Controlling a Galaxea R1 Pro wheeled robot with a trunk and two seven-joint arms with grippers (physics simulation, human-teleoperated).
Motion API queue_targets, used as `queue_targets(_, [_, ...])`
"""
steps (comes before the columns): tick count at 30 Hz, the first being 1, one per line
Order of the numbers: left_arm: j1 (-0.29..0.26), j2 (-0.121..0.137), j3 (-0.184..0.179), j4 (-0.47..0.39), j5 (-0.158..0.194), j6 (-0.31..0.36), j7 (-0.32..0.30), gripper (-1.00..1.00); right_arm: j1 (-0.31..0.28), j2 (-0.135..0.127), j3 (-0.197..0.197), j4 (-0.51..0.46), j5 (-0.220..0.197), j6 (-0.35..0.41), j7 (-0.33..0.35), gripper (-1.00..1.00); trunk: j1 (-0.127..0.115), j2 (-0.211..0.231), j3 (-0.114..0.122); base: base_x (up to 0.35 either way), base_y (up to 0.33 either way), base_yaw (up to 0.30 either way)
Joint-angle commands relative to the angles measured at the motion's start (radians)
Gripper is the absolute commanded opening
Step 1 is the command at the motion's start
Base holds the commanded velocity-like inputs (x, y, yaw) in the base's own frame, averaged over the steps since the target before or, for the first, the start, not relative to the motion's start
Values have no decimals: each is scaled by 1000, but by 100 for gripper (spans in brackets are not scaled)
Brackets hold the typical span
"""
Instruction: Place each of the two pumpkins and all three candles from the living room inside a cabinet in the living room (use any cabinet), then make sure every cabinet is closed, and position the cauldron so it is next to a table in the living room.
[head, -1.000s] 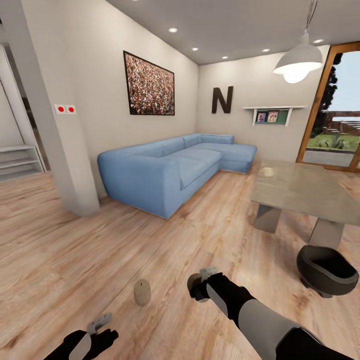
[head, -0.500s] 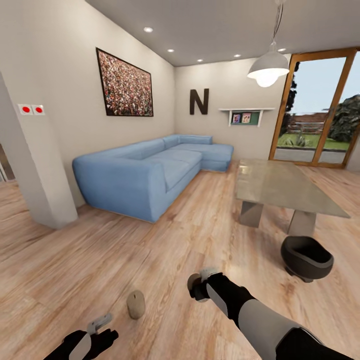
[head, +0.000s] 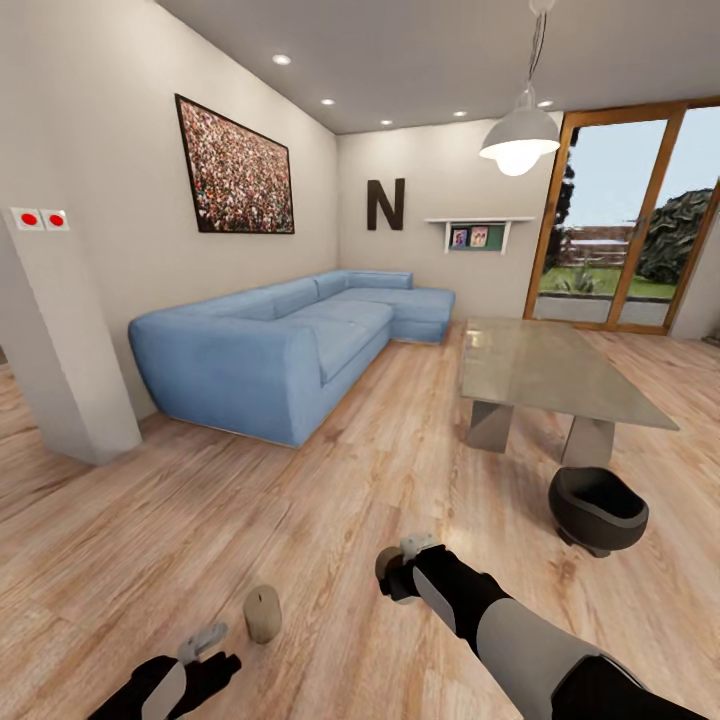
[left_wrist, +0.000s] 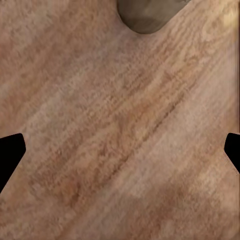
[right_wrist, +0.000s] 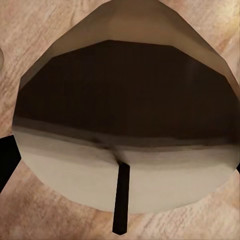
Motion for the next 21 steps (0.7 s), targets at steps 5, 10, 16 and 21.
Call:
queue_targets(5, [0, 4, -1, -65, -1, 13, 0, 100, -1, -1, 9, -3, -14, 3, -10, -100, 0, 0, -1, 0, 0, 0])
queue_targets(10, [-2, 6, 1, -124, -55, 18, -2, 100, -1, -1, 6, -8, -14, 5, -11, -100, 0, 0, -1, 0, 0, 0])
queue_targets(16, [-8, 6, 1, -297, -66, 219, 5, 100, -6, -2, 2, -91, -14, 45, -12, -100, 0, 0, -1, 0, 0, 0])
queue_targets(21, [-9, 5, -8, -313, -73, 246, 4, 100, -8, -3, 1, -183, -14, 154, -12, -100, 0, 0, -1, 0, 0, 0])
